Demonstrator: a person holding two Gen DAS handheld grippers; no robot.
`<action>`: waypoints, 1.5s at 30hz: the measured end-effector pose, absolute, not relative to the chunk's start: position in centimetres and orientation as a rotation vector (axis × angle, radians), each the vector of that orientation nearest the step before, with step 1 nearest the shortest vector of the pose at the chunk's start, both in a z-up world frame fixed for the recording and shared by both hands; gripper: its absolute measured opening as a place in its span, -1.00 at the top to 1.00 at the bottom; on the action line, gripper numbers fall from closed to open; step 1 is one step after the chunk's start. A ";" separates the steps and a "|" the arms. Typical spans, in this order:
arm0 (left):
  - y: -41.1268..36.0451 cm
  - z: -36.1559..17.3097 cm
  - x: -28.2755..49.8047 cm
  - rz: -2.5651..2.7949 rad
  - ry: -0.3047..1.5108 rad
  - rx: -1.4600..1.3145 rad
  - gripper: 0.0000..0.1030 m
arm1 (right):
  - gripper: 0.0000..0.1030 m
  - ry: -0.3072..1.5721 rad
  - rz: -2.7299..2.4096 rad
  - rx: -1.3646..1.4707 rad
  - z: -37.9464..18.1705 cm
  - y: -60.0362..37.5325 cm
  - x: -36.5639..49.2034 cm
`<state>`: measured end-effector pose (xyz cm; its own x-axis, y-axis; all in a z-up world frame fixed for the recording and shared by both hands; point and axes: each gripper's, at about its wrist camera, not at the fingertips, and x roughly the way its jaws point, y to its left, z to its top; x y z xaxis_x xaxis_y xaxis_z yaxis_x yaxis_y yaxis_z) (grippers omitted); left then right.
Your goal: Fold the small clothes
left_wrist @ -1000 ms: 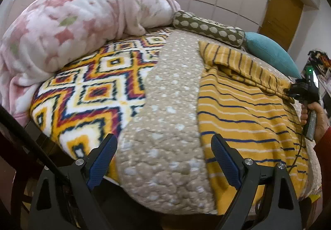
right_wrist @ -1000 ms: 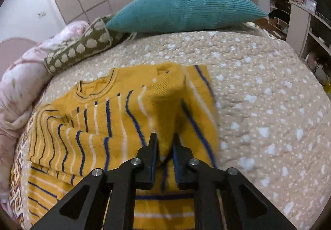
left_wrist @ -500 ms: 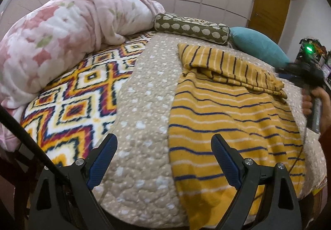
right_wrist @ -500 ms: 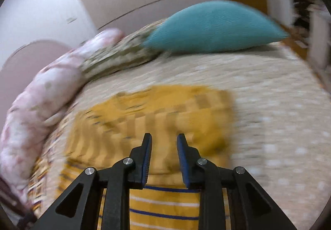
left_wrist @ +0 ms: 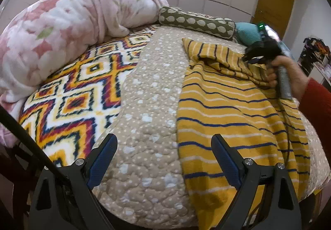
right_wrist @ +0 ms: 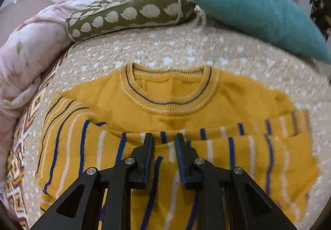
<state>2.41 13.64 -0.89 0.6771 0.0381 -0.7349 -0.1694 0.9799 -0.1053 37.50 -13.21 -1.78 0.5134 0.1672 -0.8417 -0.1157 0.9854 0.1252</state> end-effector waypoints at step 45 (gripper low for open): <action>11.2 -5.7 1.4 0.116 0.998 -0.192 -0.87 | -0.04 0.956 0.135 -0.101 -3.0 -20.1 6.2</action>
